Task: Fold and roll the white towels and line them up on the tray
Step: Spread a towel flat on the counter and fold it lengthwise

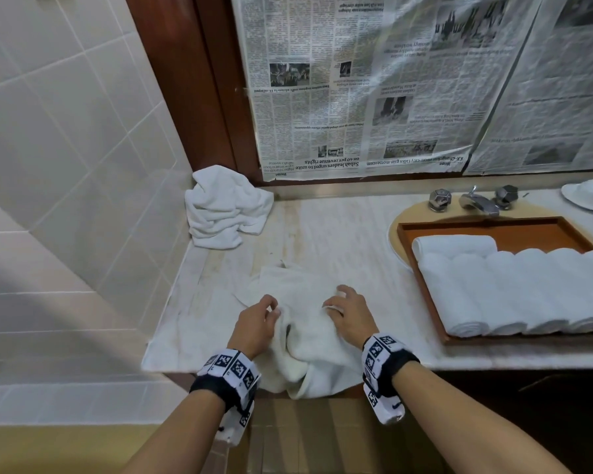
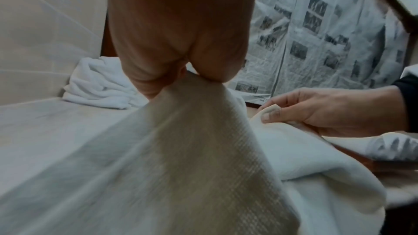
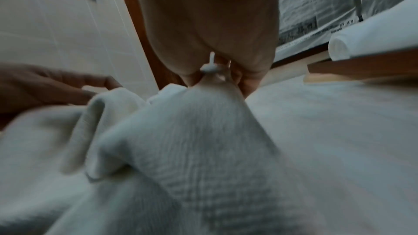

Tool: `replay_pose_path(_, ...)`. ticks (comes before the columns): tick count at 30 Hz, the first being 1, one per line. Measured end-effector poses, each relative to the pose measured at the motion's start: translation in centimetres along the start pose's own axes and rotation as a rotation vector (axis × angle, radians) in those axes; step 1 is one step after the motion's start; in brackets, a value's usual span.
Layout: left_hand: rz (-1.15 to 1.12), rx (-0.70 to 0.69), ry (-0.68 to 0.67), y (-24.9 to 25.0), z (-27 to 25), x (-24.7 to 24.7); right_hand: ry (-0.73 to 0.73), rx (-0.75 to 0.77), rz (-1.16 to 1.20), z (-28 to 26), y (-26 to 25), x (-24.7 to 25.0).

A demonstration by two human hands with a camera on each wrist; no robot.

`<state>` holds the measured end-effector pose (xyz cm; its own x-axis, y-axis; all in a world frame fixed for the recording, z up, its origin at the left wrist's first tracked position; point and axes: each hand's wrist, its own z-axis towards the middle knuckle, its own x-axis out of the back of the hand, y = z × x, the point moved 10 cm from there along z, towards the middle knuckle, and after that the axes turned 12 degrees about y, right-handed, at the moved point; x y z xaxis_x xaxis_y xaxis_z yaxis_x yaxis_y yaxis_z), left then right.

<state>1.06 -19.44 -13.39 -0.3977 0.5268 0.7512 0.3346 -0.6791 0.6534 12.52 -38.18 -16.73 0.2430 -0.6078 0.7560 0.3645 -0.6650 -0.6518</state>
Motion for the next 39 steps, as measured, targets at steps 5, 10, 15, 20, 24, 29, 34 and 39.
replay_pose_path(5,0.090,0.063,-0.109,-2.7,-0.9,-2.5,-0.138,-0.092,0.013,-0.9,1.7,-2.8)
replay_pose_path(10,0.054,0.112,-0.154,-3.0,-3.8,-4.4,-0.055,-0.213,0.168,-3.5,2.3,-2.4)
replay_pose_path(15,-0.047,0.048,-0.197,-1.5,-6.2,-4.5,-0.111,-0.294,0.293,-7.2,2.1,-2.9)
replay_pose_path(20,-0.033,-0.019,-0.373,-2.0,-9.6,-4.6,-0.245,-0.283,0.309,-11.3,2.9,-1.8)
replay_pose_path(24,-0.035,-0.057,-0.408,-1.1,-11.1,-3.9,-0.283,-0.217,0.342,-13.2,1.9,0.5)
replay_pose_path(29,-0.092,-0.157,-0.338,2.6,-9.9,-1.1,-0.226,-0.117,0.316,-12.8,-0.4,4.4)
replay_pose_path(34,-0.143,-0.201,-0.306,5.0,-9.3,1.4,-0.132,-0.052,0.337,-11.7,-1.6,8.0)
replay_pose_path(39,-0.148,-0.219,-0.255,6.0,-8.3,3.3,-0.110,-0.039,0.319,-11.1,-2.1,10.6)
